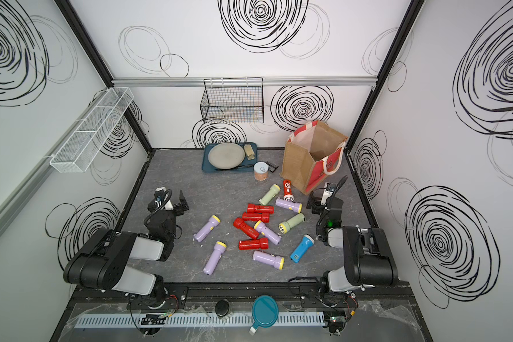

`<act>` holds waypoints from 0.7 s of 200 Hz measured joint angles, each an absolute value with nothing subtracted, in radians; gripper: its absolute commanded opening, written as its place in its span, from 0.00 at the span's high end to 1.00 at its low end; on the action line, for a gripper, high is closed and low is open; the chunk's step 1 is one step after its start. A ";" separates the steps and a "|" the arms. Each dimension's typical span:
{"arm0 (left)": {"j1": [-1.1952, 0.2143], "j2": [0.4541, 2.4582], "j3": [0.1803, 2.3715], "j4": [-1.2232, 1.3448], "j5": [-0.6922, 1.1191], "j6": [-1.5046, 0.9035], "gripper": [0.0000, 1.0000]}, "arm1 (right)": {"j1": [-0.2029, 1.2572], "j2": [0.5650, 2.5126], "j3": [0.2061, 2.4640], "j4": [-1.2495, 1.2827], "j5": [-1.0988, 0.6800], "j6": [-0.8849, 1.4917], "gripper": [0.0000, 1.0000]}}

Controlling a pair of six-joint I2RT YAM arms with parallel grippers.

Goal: Put the flashlights into the tote bags
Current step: Pick up the flashlight from the center of the board.

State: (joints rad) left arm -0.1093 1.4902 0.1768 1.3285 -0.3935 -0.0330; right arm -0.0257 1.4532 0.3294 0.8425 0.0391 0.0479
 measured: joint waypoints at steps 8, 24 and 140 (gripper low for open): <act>-0.109 1.478 0.172 1.324 -0.393 -0.032 0.01 | -0.024 1.431 0.334 0.813 0.039 0.048 0.00; -0.120 1.388 0.161 1.256 -0.416 -0.031 0.01 | -0.010 1.364 0.360 0.726 0.051 0.050 0.00; -0.414 0.995 0.645 -0.020 -0.415 -0.477 0.01 | 0.157 1.100 0.752 -0.416 0.115 0.598 0.00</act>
State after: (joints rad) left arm -0.4141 0.9947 0.6449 -0.0204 -0.4152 -0.4770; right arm 0.1566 1.0996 0.7525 -0.4156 0.1154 0.5976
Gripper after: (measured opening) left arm 0.992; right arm 0.999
